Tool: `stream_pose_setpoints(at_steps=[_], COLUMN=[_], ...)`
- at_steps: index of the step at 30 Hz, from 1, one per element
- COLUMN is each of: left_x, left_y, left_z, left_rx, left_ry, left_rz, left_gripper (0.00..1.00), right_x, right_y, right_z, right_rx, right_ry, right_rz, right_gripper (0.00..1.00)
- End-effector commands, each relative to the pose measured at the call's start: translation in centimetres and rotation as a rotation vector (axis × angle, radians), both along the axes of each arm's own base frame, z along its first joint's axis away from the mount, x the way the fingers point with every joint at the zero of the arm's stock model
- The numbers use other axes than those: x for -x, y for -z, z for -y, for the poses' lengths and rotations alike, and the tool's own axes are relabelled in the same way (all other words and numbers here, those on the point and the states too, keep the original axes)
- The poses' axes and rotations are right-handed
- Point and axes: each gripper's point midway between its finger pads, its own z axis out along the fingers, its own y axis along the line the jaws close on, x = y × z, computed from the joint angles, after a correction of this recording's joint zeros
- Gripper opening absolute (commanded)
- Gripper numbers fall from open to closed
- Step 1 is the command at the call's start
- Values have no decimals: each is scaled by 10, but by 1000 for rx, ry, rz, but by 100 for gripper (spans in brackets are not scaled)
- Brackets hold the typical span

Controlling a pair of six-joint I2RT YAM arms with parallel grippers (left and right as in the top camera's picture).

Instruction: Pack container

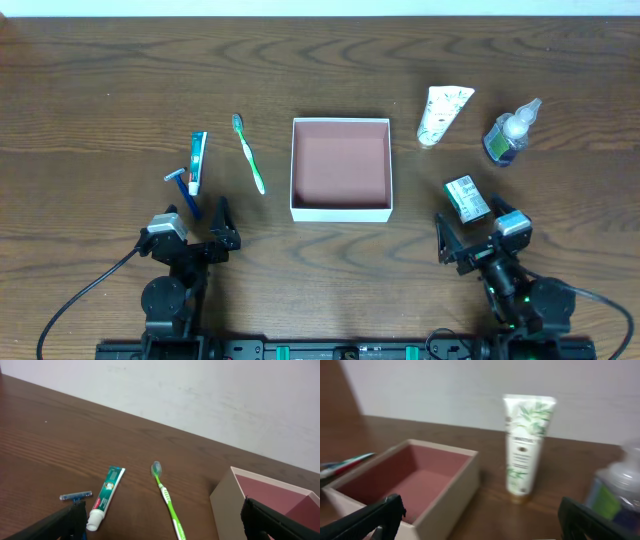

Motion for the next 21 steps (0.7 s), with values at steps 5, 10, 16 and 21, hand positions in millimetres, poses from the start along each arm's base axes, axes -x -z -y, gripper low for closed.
stream_pose_setpoints(at_steps=[5,10,16,21], left_x=[1,1,1,1], left_y=[18,18,18,18], left_z=[-6,-6,-6,-6], left_rx=[-15,-16,-16,-15], left_ry=[-30,-30,-30,-30], left_rz=[-59,-59,-59,-59], left_gripper=[98,98,98,98], right_x=[-6,-34,-66,-83], right_y=[-93,-129,-150,-147], right_z=[-23,-30,-31,-29], right_rx=[92,100,2,86], right_ry=[-171,-245,-250,-266], right_rz=[-17,-214,-404,-363], right_gripper=[99,99,99,99])
